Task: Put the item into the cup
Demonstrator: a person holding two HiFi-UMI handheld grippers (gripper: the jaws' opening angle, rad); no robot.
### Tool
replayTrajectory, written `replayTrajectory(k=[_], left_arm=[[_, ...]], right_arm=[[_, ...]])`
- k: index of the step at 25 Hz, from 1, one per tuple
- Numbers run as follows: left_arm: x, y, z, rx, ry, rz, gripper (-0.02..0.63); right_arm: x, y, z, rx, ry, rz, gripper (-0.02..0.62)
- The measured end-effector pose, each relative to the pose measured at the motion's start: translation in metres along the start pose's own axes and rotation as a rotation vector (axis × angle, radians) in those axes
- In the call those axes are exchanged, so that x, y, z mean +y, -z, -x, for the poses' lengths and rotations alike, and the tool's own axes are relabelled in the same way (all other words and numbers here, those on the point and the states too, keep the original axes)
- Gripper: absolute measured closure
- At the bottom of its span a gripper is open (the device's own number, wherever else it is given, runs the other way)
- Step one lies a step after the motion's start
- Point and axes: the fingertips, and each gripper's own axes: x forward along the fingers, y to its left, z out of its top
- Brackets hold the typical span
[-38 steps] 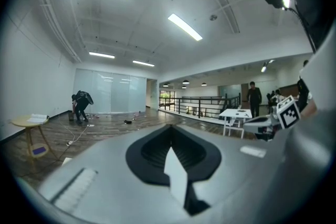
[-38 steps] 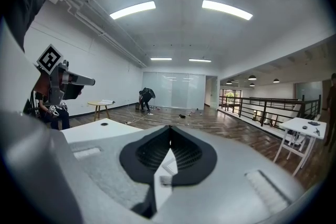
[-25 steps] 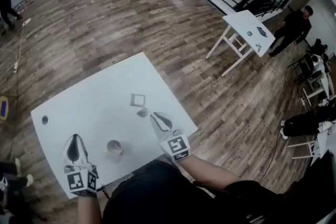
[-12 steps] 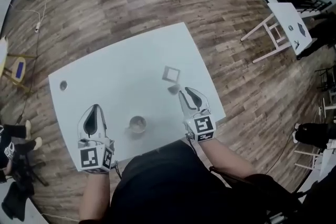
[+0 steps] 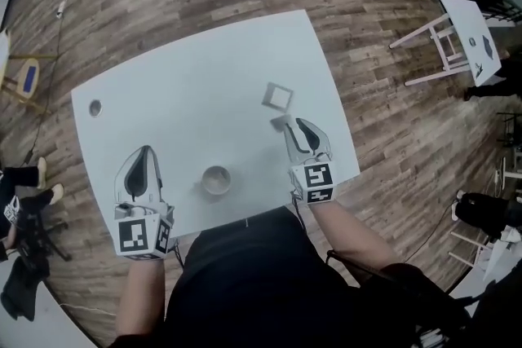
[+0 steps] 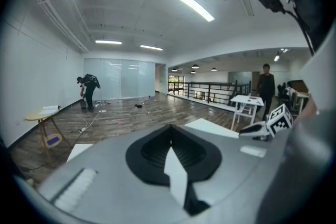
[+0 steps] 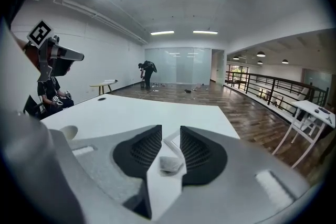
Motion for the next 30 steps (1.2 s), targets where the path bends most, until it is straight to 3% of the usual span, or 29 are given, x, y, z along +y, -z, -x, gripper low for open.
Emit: replayTrajectory(k=[22, 27, 30], left_arm=[[0.01, 0.033, 0.035, 0.144, -0.108, 0.02, 0.599], [0.007, 0.035, 0.041, 0.153, -0.124, 0.022, 0.598], [0.006, 0.038, 0.044, 0.156, -0.133, 0.025, 0.598]], right_arm=[[-0.006, 0.071, -0.041, 0.2, -0.008, -0.098, 0.42], [-0.006, 0.075, -0.046, 0.218, -0.021, -0.119, 0.42], [-0.009, 0.076, -0.047, 0.218, -0.02, -0.109, 0.478]])
